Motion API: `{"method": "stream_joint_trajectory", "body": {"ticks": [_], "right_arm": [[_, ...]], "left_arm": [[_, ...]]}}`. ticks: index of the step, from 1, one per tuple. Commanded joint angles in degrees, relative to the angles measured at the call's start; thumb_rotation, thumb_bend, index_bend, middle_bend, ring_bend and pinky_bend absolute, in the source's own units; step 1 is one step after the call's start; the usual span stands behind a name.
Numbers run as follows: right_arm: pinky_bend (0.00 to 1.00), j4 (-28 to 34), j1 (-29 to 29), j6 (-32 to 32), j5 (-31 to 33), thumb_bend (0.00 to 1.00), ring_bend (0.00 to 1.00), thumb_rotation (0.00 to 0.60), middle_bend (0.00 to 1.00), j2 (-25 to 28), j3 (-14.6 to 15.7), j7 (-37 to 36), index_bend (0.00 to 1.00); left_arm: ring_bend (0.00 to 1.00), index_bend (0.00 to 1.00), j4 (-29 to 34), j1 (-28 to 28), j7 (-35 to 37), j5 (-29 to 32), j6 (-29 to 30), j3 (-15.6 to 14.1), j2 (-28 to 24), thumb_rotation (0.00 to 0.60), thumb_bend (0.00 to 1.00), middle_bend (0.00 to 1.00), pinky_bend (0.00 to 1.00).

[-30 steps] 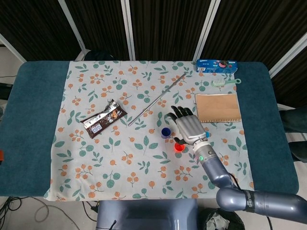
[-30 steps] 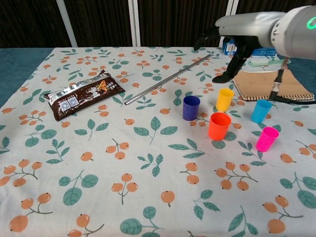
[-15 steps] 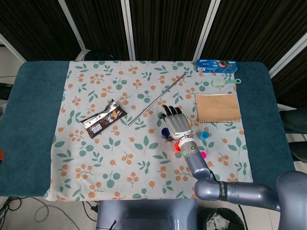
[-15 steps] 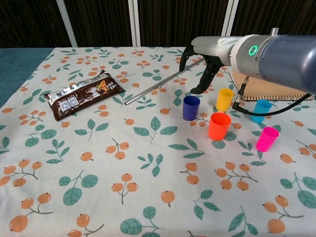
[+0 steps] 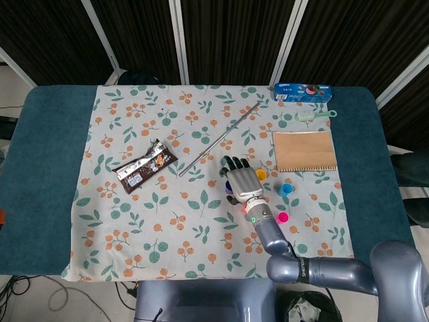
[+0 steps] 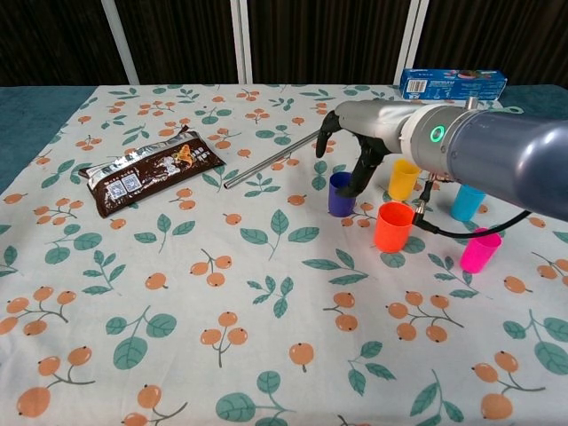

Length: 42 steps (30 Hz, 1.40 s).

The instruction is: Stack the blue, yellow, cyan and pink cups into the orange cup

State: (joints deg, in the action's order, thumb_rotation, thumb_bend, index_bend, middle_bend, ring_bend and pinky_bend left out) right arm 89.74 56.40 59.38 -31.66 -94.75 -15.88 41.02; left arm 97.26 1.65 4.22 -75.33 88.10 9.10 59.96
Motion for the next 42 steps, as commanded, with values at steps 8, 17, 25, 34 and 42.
{"method": "stream_joint_trajectory", "body": {"ticks": [8, 17, 25, 34, 42], "right_arm": [[0.09, -4.18, -0.08, -0.12, -1.06, 0.35, 0.02, 0.600, 0.00, -2.20, 0.58, -1.83, 0.30], [0.09, -6.31, -0.12, -0.69, -1.11, 0.35, 0.02, 0.600, 0.00, -3.12, 0.94, -2.41, 0.34], [0.09, -8.01, -0.10, -1.17, -1.26, 0.35, 0.02, 0.600, 0.00, -3.89, 0.91, -3.02, 0.38], [0.09, -9.75, -0.06, -1.55, -1.66, 0.35, 0.03, 0.600, 0.00, -4.70, 0.89, -3.51, 0.38], [0.09, -10.16, -0.10, -1.67, -1.87, 0.35, 0.03, 0.600, 0.00, -4.87, 0.87, -3.57, 0.43]], "left_arm": [[0.00, 0.13, -0.05, 0.04, 0.04, 0.30, -0.09, 0.15, -0.01, 0.600, 0.39, 0.03, 0.03], [0.00, 0.13, -0.03, 0.07, 0.06, 0.41, -0.18, 0.20, -0.05, 0.600, 0.39, 0.03, 0.03], [0.00, 0.13, 0.04, 0.07, 0.02, 0.49, -0.17, 0.26, -0.08, 0.600, 0.39, 0.03, 0.03], [0.00, 0.13, 0.03, 0.11, -0.04, 0.65, -0.24, 0.32, -0.08, 0.600, 0.39, 0.03, 0.03], [0.00, 0.13, 0.07, 0.15, -0.17, 0.68, -0.31, 0.32, -0.11, 0.600, 0.39, 0.03, 0.03]]}}
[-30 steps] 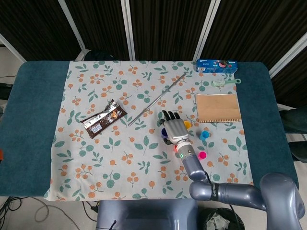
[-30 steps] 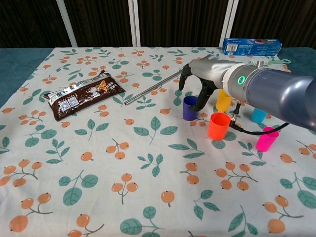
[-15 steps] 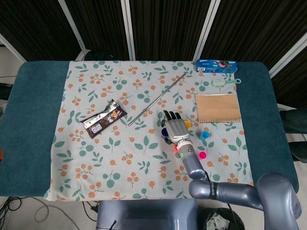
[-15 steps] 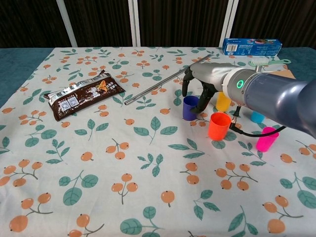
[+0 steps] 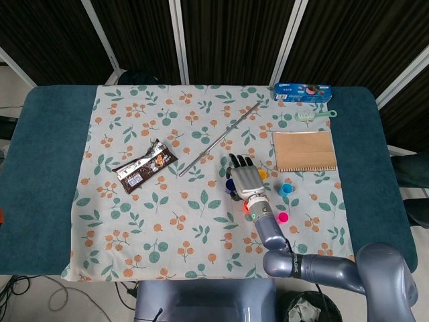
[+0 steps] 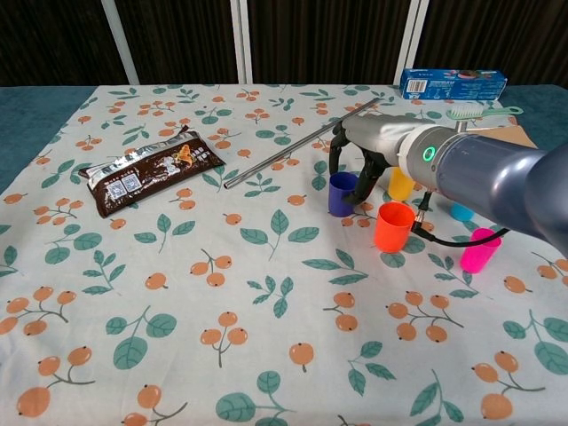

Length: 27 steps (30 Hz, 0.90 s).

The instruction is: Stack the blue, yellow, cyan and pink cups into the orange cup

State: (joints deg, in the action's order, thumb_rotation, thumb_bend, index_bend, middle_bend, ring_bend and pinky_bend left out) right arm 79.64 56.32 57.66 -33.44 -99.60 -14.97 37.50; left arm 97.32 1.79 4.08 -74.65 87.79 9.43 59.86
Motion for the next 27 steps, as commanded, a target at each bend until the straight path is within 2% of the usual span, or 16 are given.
{"method": "stream_joint_trajectory", "body": {"ticks": [1, 10, 15, 19, 27], "right_arm": [[0.09, -0.16, -0.01, 0.10, -0.16, 0.35, 0.03, 0.600, 0.00, -0.09, -0.06, -0.07, 0.43], [0.09, -1.08, -0.12, 0.74, -1.13, 0.35, 0.05, 0.600, 0.00, -0.77, -0.15, -0.37, 0.48], [0.09, 0.76, -0.29, 1.76, -2.85, 0.35, 0.05, 0.600, 0.00, 0.47, -0.64, -0.59, 0.49], [0.09, 4.62, -0.79, 3.16, -4.43, 0.35, 0.05, 0.600, 0.00, 3.01, -0.76, -0.11, 0.49], [0.09, 20.02, -3.88, 5.71, -6.65, 0.35, 0.05, 0.600, 0.00, 13.47, 1.37, 2.30, 0.49]], "left_arm": [[0.00, 0.13, 0.00, 0.00, -0.06, 0.01, -0.01, -0.01, -0.01, 0.600, 0.39, 0.03, 0.03], [0.00, 0.13, 0.05, -0.02, 0.03, 0.11, -0.01, 0.04, -0.05, 0.600, 0.39, 0.03, 0.04], [0.00, 0.13, 0.05, -0.03, 0.10, 0.17, -0.01, 0.07, -0.06, 0.600, 0.39, 0.03, 0.04], [0.00, 0.13, 0.09, -0.04, 0.17, 0.25, 0.01, 0.14, -0.10, 0.600, 0.39, 0.03, 0.04], [0.00, 0.13, 0.25, -0.09, 0.23, 0.17, 0.15, 0.16, -0.10, 0.600, 0.39, 0.03, 0.04]]}}
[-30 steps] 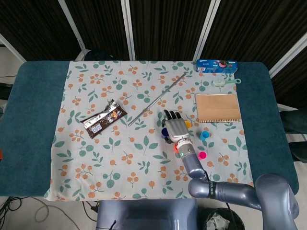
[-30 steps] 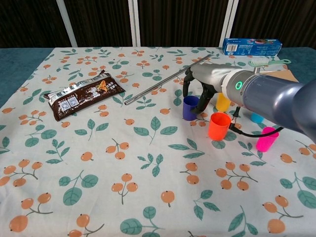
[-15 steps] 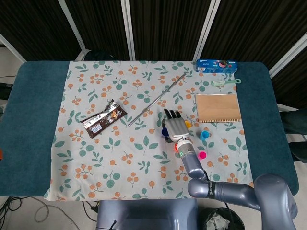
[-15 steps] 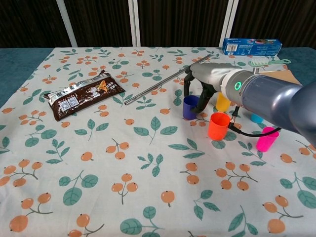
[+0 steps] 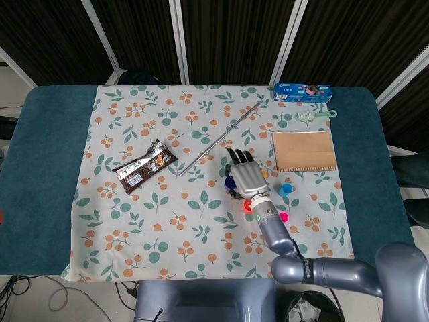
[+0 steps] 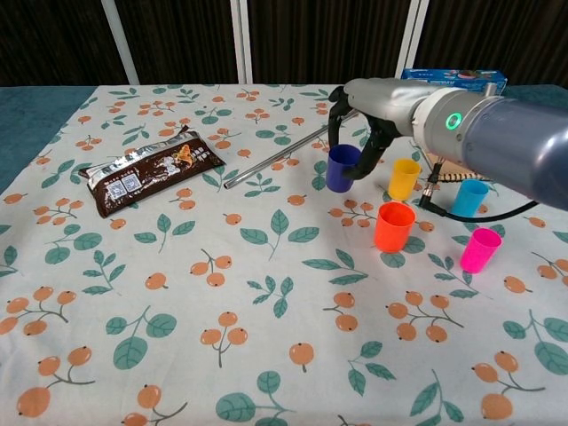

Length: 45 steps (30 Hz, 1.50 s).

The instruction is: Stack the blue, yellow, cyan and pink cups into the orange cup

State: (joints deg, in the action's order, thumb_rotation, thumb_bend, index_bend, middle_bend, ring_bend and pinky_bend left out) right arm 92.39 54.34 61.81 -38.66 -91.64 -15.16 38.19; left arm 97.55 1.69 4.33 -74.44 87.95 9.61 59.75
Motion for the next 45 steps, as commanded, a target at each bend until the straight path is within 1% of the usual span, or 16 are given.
{"method": "stream_joint_trajectory", "body": {"ticks": [1, 4, 7, 13, 19, 26, 39, 40, 42, 44, 45], "right_arm": [[0.09, 9.37, -2.43, 1.95, -1.93, 0.35, 0.05, 0.600, 0.00, 7.00, 2.20, 2.01, 0.49], [0.09, 13.56, -3.70, 2.88, -3.16, 0.35, 0.05, 0.600, 0.00, 9.96, 3.54, 2.36, 0.49], [0.09, 16.37, -4.93, 3.67, -4.57, 0.35, 0.05, 0.600, 0.00, 12.03, 4.92, 2.26, 0.49], [0.09, 18.52, -6.92, 4.09, -7.57, 0.35, 0.05, 0.600, 0.00, 13.87, 7.65, 1.16, 0.49], [0.09, 16.54, -7.78, 3.78, -9.10, 0.35, 0.05, 0.600, 0.00, 13.21, 8.81, -0.14, 0.49], [0.09, 13.74, -8.05, 3.38, -9.99, 0.35, 0.05, 0.600, 0.00, 11.82, 8.79, -1.42, 0.49], [0.09, 11.29, -8.55, 2.00, -10.02, 0.35, 0.05, 0.600, 0.00, 10.49, 9.53, -2.34, 0.49], [0.09, 11.17, -8.52, 1.70, -10.16, 0.35, 0.05, 0.600, 0.00, 10.46, 9.64, -2.38, 0.48], [0.09, 10.94, -8.43, 1.00, -10.20, 0.35, 0.05, 0.600, 0.00, 10.37, 9.78, -2.60, 0.42], [0.09, 10.19, -8.25, 0.18, -10.03, 0.35, 0.05, 0.600, 0.00, 10.04, 9.76, -2.89, 0.31], [0.09, 9.65, -8.15, -0.18, -9.84, 0.35, 0.05, 0.600, 0.00, 9.75, 9.64, -3.08, 0.27]], "left_arm": [[0.00, 0.13, 0.03, 0.01, -0.05, -0.07, 0.00, -0.03, 0.02, 0.600, 0.39, 0.03, 0.04], [0.00, 0.13, 0.06, 0.01, -0.06, -0.10, 0.02, -0.04, 0.05, 0.600, 0.39, 0.03, 0.04], [0.00, 0.13, 0.11, 0.00, -0.09, -0.13, 0.03, -0.07, 0.06, 0.600, 0.39, 0.03, 0.04], [0.00, 0.13, 0.15, -0.03, -0.08, -0.06, 0.05, -0.05, 0.06, 0.600, 0.39, 0.03, 0.04], [0.00, 0.13, 0.15, -0.06, -0.15, -0.07, 0.13, -0.05, 0.07, 0.600, 0.39, 0.03, 0.04], [0.00, 0.13, 0.04, -0.03, -0.15, 0.06, 0.03, 0.00, 0.07, 0.600, 0.39, 0.03, 0.04], [0.00, 0.13, -0.06, 0.00, -0.18, 0.08, 0.02, 0.03, 0.10, 0.600, 0.39, 0.03, 0.04], [0.00, 0.13, -0.05, 0.00, -0.19, 0.07, 0.03, 0.03, 0.11, 0.600, 0.39, 0.03, 0.04], [0.00, 0.13, -0.01, -0.01, -0.20, 0.07, 0.08, 0.05, 0.12, 0.600, 0.39, 0.03, 0.04], [0.00, 0.13, 0.05, -0.03, -0.13, 0.06, 0.16, 0.09, 0.11, 0.600, 0.39, 0.03, 0.04], [0.00, 0.13, 0.08, -0.05, -0.11, 0.05, 0.19, 0.10, 0.10, 0.600, 0.39, 0.03, 0.04]]}}
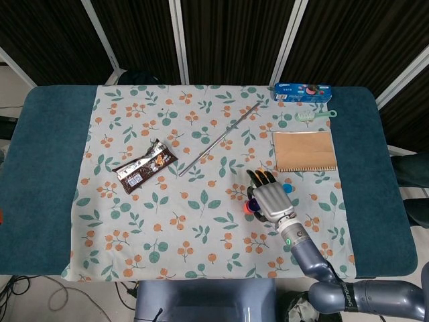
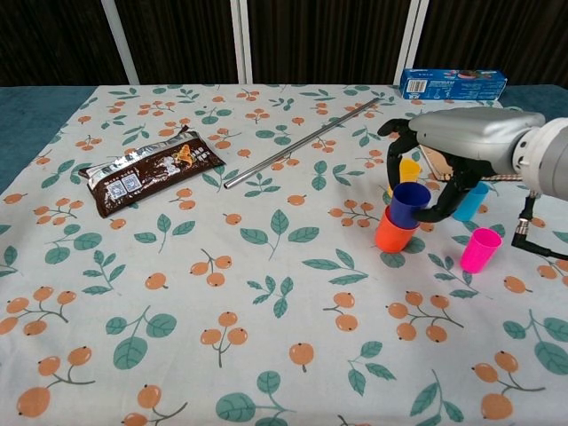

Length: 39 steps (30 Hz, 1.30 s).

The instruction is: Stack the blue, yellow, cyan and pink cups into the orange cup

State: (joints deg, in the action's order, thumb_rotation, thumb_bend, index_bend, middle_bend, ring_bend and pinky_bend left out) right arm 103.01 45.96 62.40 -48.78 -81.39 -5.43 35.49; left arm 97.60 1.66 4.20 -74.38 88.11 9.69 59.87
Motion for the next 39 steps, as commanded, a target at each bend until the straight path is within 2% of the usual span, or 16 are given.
{"method": "stream_joint_trajectory", "body": {"ticks": [1, 4, 7, 14, 17, 21, 25, 29, 39], "right_arm": [[0.09, -1.22, 0.26, -0.93, 0.40, 0.35, 0.05, 0.600, 0.00, -0.67, -0.19, -0.56, 0.22], [0.09, -2.33, 0.42, -1.63, 0.87, 0.35, 0.05, 0.600, 0.00, -1.45, -1.07, -1.88, 0.15], [0.09, -3.18, 0.88, -1.63, 1.25, 0.35, 0.05, 0.600, 0.00, -1.70, -2.21, -2.11, 0.14], [0.09, -7.37, 4.25, -1.69, 5.50, 0.35, 0.05, 0.600, 0.00, -2.83, -7.63, -0.61, 0.21], [0.09, -11.93, 7.05, -2.56, 9.88, 0.35, 0.05, 0.600, 0.00, -4.87, -10.24, 1.53, 0.24], [0.09, -18.55, 10.34, -4.70, 15.77, 0.35, 0.05, 0.600, 0.00, -7.93, -11.83, 4.52, 0.26], [0.09, -23.10, 12.27, -6.11, 19.25, 0.35, 0.05, 0.600, 0.00, -10.26, -11.36, 7.23, 0.27], [0.09, -24.72, 12.67, -6.92, 21.91, 0.35, 0.05, 0.600, 0.00, -11.19, -10.40, 8.81, 0.27], [0.09, -22.54, 12.52, -6.95, 25.12, 0.34, 0.05, 0.600, 0.00, -9.40, -9.38, 10.58, 0.27]], "left_arm": [[0.00, 0.13, 0.05, -0.03, 0.03, -0.03, 0.06, 0.01, -0.02, 0.600, 0.39, 0.03, 0.04], [0.00, 0.13, 0.08, -0.08, 0.20, 0.01, 0.14, 0.06, -0.05, 0.600, 0.39, 0.03, 0.04], [0.00, 0.13, 0.11, -0.06, 0.28, 0.01, 0.05, 0.06, -0.09, 0.600, 0.39, 0.03, 0.04], [0.00, 0.13, 0.19, -0.05, 0.18, -0.18, 0.05, -0.05, -0.07, 0.600, 0.39, 0.03, 0.04], [0.00, 0.13, 0.21, -0.02, 0.33, -0.03, -0.07, 0.02, -0.11, 0.600, 0.39, 0.03, 0.04], [0.00, 0.13, 0.10, 0.07, 0.15, -0.37, -0.14, -0.11, -0.09, 0.600, 0.39, 0.03, 0.04], [0.00, 0.13, 0.03, 0.08, 0.47, -0.15, -0.07, 0.11, -0.11, 0.600, 0.39, 0.03, 0.04], [0.00, 0.13, -0.07, 0.21, 0.45, 0.10, -0.46, 0.13, -0.16, 0.600, 0.39, 0.03, 0.04], [0.00, 0.13, 0.08, 0.21, 0.20, 0.09, -0.58, -0.01, -0.22, 0.600, 0.39, 0.03, 0.04]]}}
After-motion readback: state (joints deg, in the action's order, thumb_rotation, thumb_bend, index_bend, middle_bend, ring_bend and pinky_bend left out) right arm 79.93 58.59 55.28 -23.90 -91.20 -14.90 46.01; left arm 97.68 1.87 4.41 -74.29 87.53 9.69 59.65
